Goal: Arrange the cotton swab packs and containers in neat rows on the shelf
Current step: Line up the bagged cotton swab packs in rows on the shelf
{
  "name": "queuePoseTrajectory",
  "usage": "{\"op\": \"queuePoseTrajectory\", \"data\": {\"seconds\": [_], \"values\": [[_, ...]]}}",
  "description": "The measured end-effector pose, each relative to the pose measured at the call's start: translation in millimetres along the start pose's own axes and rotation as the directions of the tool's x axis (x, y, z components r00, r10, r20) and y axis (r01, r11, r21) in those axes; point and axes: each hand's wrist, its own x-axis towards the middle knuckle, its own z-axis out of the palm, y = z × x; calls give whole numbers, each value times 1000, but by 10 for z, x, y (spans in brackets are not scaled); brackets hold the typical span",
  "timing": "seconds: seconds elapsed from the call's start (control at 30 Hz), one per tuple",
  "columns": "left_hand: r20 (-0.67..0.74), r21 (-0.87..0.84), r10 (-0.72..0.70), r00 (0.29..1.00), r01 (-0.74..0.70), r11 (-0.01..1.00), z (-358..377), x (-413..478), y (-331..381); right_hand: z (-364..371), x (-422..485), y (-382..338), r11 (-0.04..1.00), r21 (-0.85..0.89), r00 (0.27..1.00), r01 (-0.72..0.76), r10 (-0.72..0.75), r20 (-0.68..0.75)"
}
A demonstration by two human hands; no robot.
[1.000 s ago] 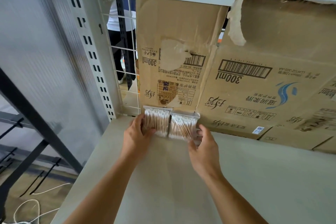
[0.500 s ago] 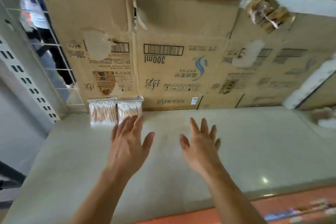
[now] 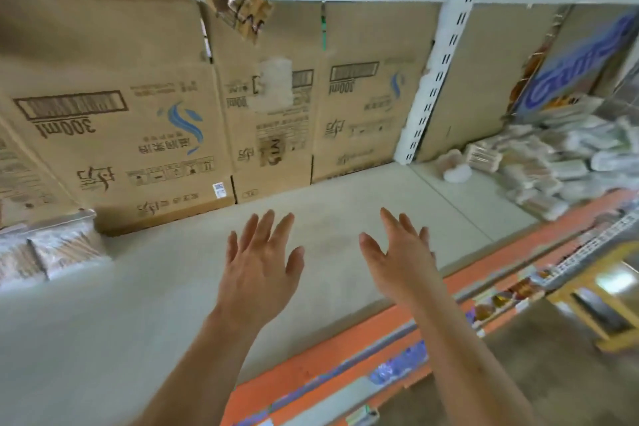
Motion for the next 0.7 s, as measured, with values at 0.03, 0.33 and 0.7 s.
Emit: {"op": "queuePoseTrajectory", "data": {"seconds": [0.03, 0.33, 0.7], "values": [[-11, -13, 14, 1000, -15, 1000, 77, 58, 152, -108, 56, 146, 1000, 19, 1000, -5, 5, -1], [-28, -17, 37, 999, -38, 999, 954, 593, 1597, -1025, 739, 1550, 993, 118, 1000, -12, 14, -20], [106, -118, 77, 991, -64, 991, 1726, 1047, 2877, -1829, 1068, 2741, 979, 205, 994, -12, 34, -107]]}}
